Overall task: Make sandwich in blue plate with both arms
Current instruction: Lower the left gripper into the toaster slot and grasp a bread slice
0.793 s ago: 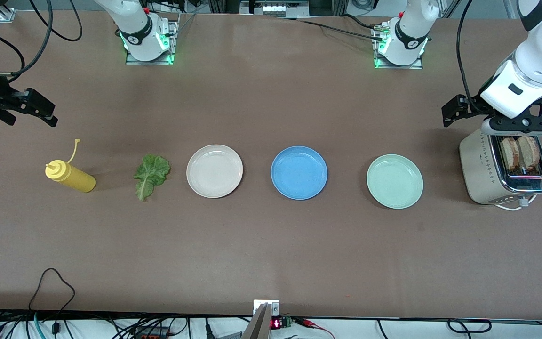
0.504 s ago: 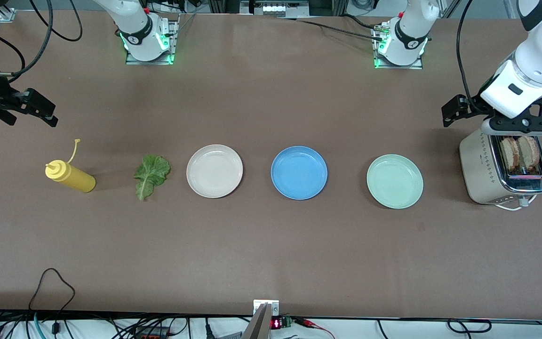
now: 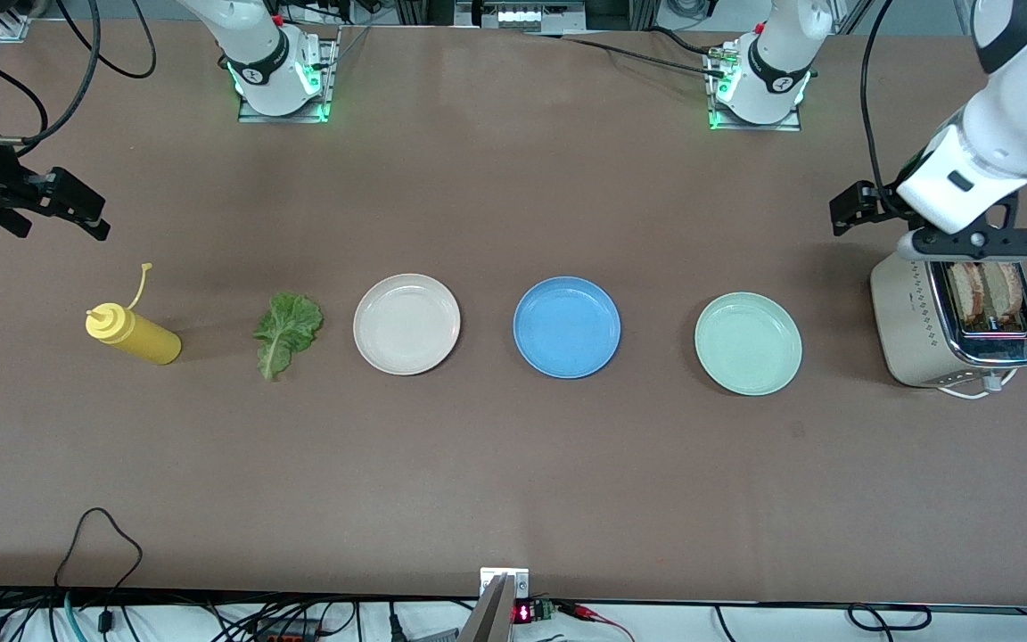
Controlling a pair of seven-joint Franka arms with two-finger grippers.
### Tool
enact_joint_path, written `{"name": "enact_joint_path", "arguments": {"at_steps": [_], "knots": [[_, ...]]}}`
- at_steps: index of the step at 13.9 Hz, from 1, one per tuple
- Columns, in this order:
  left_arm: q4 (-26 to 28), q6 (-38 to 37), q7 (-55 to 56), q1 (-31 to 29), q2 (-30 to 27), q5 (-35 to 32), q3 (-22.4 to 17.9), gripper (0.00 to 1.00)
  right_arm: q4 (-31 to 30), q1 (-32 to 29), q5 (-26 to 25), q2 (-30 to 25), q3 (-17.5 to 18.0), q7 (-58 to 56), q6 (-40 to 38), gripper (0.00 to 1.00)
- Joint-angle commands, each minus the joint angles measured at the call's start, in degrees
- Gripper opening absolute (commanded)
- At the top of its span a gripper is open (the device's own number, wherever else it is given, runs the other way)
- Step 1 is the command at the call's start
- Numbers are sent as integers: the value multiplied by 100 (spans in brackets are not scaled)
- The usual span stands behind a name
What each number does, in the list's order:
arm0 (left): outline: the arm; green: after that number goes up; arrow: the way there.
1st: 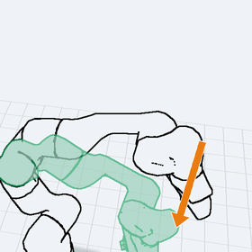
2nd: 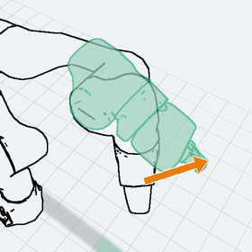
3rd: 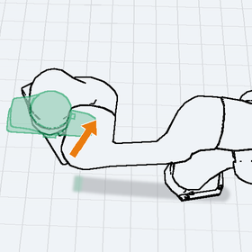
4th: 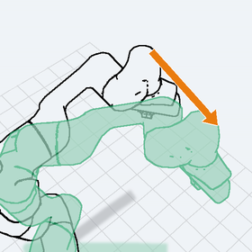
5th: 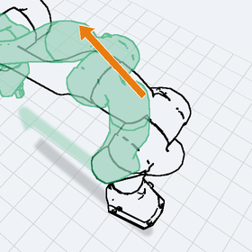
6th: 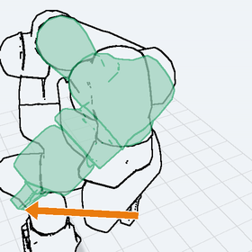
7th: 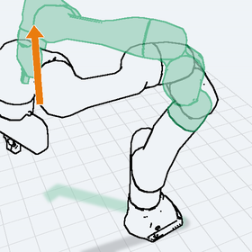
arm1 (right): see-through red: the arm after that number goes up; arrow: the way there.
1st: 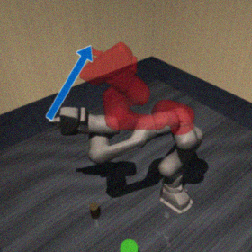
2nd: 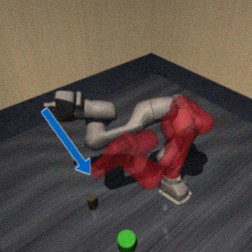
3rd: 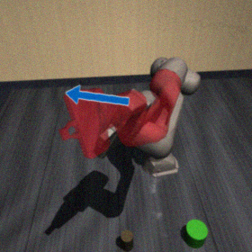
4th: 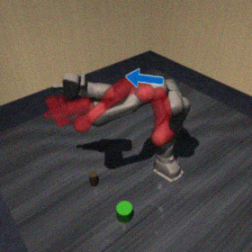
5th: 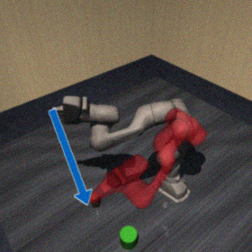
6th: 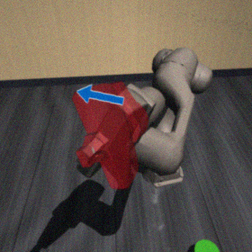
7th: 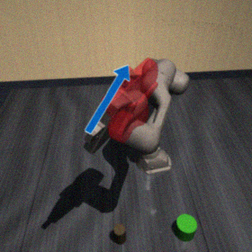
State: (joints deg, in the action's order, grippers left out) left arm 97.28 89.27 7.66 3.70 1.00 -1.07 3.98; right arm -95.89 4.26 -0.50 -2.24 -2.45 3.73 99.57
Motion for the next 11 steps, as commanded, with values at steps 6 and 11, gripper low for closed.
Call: {"name": "enact_joint_path", "arguments": {"at_steps": [6,11], "knots": [[-387,-422,-879,-396,594,-1719,-38,100,-123,-30,15,-128,8,-47,28,100],[737,1204,-932,-896,541,-1915,-37,100,-123,-30,23,-128,16,-47,28,100]]}}
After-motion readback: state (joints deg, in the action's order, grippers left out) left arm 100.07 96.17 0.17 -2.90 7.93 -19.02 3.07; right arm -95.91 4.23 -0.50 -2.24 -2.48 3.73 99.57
